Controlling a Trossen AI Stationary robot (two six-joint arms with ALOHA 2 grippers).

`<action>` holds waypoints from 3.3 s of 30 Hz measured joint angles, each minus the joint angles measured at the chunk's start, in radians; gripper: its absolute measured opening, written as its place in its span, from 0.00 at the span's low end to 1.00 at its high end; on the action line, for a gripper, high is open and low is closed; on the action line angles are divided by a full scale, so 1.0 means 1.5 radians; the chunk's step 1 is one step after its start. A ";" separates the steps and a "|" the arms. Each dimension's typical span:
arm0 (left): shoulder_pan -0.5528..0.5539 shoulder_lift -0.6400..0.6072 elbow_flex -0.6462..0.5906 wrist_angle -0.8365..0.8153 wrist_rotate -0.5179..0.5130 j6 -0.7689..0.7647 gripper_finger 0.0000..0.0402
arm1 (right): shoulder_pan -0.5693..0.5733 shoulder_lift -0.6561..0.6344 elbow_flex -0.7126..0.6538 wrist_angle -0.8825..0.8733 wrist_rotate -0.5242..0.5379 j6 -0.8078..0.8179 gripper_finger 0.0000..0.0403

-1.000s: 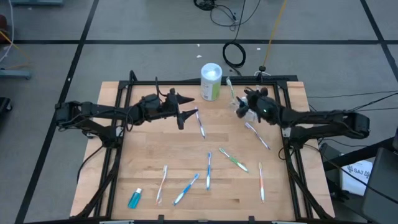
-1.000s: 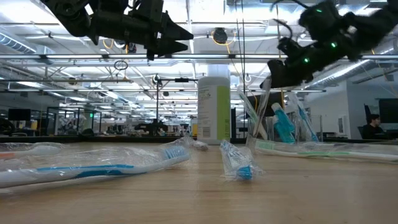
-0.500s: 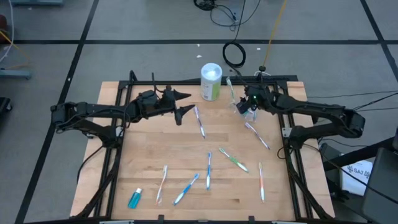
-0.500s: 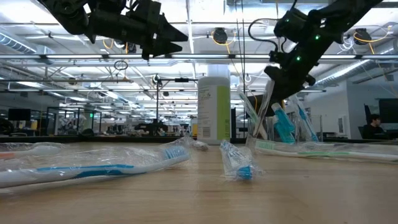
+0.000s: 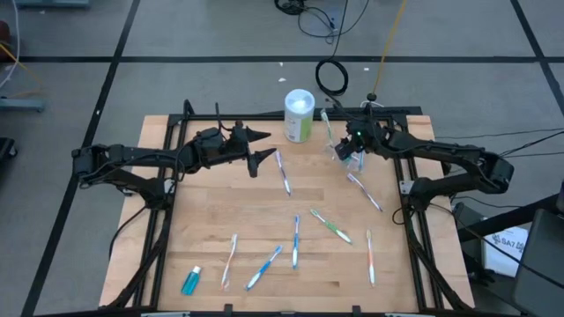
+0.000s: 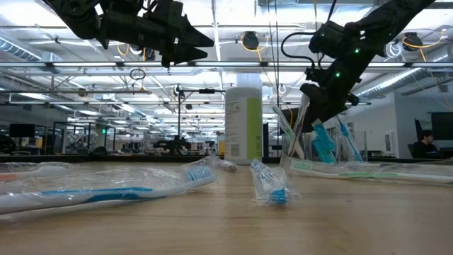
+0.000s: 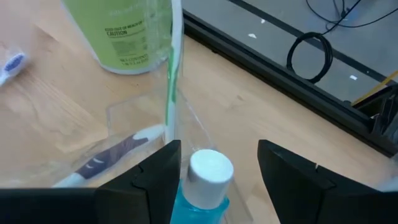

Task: Pick & Place toothbrushing station
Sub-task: Put the top blue mouthwash into the transparent organizer, then put the left orange toothbrush into the transparent organizer

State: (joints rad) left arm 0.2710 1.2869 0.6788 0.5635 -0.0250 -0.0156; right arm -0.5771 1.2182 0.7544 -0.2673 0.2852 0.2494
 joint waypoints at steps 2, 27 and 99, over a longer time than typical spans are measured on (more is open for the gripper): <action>0.000 0.000 0.000 0.000 0.000 0.003 0.67 | 0.000 0.000 0.000 -0.007 0.000 0.001 0.50; 0.000 0.000 0.000 -0.009 -0.002 0.009 0.67 | 0.054 0.000 -0.001 0.004 0.055 0.000 0.27; 0.000 0.000 0.000 -0.044 -0.003 -0.010 0.67 | 0.210 -0.115 -0.133 0.174 0.277 -0.008 0.54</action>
State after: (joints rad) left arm 0.2710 1.2873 0.6788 0.4980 -0.0288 -0.0307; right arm -0.2626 1.0457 0.5552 -0.0063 0.7002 0.2380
